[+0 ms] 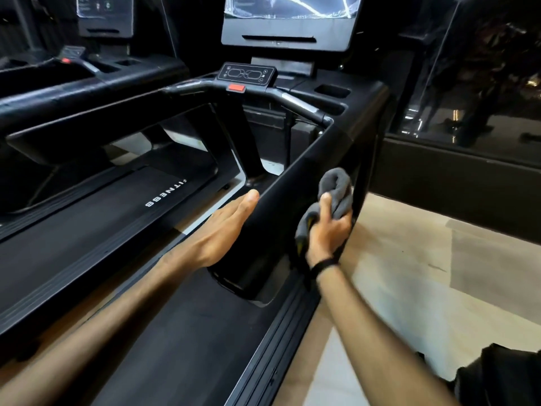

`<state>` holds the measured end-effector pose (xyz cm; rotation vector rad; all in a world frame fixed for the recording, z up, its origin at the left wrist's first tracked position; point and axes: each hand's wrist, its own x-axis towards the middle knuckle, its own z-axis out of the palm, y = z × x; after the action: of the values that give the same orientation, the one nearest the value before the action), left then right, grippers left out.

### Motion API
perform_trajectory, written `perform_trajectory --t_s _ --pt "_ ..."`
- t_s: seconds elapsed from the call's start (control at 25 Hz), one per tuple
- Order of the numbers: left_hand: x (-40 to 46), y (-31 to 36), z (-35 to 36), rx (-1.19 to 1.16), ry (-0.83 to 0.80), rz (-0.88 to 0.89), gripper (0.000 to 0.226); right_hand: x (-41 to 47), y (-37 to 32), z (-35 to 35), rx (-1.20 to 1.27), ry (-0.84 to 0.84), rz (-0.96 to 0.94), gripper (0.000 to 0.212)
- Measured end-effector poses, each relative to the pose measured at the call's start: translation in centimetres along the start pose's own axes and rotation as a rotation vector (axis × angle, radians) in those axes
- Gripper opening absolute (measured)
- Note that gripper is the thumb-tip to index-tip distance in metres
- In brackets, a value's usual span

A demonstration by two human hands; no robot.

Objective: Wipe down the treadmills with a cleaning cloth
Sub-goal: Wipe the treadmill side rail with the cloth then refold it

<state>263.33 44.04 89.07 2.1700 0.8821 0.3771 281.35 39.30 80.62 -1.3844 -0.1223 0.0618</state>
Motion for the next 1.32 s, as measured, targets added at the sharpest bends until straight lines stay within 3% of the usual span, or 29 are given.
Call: perform_trajectory --t_s 0.12,0.2,0.36,0.44,0.52,0.64,0.72,0.88,0.96,1.04,1.16,1.24,1.32 --pt "-0.5 0.0 -0.2 -0.145 0.044 -0.049 0.077 4.7 -1.8 1.6 -0.084 0.006 0.143 0.053" --pt "-0.5 0.0 -0.2 -0.194 0.105 -0.067 0.088 -0.4 -1.4 0.1 -0.114 -0.006 -0.012 0.056" --pt "-0.4 -0.5 0.1 -0.265 0.19 -0.093 0.098 -11.0 -0.1 -4.4 -0.087 -0.222 -0.369 0.05" --pt "-0.6 -0.7 0.2 -0.316 0.243 -0.101 0.102 -7.7 -1.6 -2.8 -0.164 -0.265 -0.474 0.049" --pt "-0.7 -0.9 0.3 -0.343 0.301 -0.107 0.103 -0.9 -4.2 0.8 -0.413 -0.269 -0.407 0.052" --pt "-1.0 -0.8 0.7 -0.375 0.41 -0.09 0.101 5.5 -6.9 4.4 -0.555 -0.297 -0.321 0.043" --pt "-0.9 -1.0 0.6 -0.416 0.499 -0.063 0.097 1.9 -6.8 3.6 -0.57 -0.354 -0.486 0.036" --pt "-0.6 -1.7 0.9 -0.675 0.561 0.004 0.076 -9.4 -3.7 -2.3 -0.346 -0.563 -0.833 0.035" --pt "-0.7 -1.7 0.9 -0.737 0.576 0.014 0.071 -7.8 -3.6 -2.3 -0.311 -0.606 -0.904 0.037" --pt "-0.8 -1.6 0.9 -0.661 0.582 0.008 0.078 -2.7 -4.7 0.0 -0.447 -0.501 -0.815 0.04" --pt "-1.0 -1.3 1.3 -0.575 0.609 0.021 0.087 4.4 -7.4 4.2 -0.658 -0.388 -0.535 0.044" --pt "-1.1 -1.0 1.1 -0.609 0.624 0.008 0.08 3.3 -7.7 4.9 -0.69 -0.392 -0.544 0.042" --pt "-0.9 -0.8 1.0 -0.681 0.633 -0.01 0.074 -1.8 -6.8 3.2 -0.65 -0.416 -0.685 0.037"
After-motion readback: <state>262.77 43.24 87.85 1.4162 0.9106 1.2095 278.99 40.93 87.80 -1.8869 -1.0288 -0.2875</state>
